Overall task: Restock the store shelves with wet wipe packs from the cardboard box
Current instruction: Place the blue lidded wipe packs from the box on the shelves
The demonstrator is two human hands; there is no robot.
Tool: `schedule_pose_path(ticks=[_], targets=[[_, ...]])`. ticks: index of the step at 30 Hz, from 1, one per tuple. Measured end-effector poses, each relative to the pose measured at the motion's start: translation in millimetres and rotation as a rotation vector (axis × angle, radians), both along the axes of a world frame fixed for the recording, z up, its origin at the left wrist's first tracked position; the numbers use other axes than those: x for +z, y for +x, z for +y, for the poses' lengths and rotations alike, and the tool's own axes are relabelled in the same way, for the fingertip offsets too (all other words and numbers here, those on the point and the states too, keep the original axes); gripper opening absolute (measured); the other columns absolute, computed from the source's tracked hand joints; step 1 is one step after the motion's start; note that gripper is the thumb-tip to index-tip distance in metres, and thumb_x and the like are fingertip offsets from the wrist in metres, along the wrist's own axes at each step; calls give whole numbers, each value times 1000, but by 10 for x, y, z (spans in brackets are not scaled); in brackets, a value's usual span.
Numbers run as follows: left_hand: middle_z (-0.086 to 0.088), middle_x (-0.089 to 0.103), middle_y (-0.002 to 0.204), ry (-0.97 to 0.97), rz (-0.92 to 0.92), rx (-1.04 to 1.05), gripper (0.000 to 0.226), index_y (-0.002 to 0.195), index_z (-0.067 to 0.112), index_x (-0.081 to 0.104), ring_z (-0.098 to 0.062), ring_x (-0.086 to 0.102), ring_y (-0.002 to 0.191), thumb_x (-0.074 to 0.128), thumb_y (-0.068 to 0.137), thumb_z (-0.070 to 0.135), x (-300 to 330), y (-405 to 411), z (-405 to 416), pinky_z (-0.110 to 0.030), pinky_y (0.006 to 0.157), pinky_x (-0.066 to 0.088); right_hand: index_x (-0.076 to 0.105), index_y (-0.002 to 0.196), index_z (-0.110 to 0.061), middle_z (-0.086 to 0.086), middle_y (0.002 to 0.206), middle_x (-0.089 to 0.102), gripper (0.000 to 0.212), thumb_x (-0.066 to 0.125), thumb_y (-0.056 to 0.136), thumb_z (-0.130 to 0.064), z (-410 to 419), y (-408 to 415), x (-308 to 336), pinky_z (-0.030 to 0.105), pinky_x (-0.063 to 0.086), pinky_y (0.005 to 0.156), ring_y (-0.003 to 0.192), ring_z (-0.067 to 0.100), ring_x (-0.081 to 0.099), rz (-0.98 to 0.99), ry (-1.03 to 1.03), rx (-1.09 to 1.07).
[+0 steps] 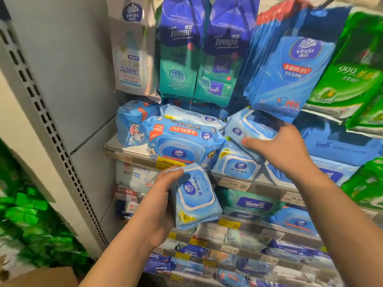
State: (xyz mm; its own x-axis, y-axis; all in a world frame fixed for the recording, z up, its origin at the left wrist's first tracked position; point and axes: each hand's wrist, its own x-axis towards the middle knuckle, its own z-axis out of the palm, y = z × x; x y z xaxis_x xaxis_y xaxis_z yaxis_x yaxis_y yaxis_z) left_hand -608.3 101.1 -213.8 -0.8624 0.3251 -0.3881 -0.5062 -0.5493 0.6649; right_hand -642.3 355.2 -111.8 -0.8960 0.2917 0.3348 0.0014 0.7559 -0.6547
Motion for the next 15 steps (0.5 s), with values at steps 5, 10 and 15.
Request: schedule_pose_path(ticks=[5,10,15], targets=[[-10,71,128,-3,33,-22,46,138,21,59,-33,68,118,60,93,33,15,7,-140,-64,103,48,60,137,-22,-5,128,61,62,84,81,-32,57,-376,-95,14,35,95,123,14,56,-21,34,-44],[-10,73,124,-16,61,15,38,131,22,66,-32,70,114,57,96,33,-29,55,-156,-61,98,54,60,140,-23,-4,126,66,50,74,91,-23,303,-598,-251,17,37,90,111,14,59,-24,97,-19],[-11,78,107,-54,101,59,28,118,18,70,-25,77,93,55,97,28,-137,70,-84,-45,79,64,59,142,-23,4,139,63,46,64,96,-20,396,-850,-409,18,35,90,127,26,57,34,168,-96]])
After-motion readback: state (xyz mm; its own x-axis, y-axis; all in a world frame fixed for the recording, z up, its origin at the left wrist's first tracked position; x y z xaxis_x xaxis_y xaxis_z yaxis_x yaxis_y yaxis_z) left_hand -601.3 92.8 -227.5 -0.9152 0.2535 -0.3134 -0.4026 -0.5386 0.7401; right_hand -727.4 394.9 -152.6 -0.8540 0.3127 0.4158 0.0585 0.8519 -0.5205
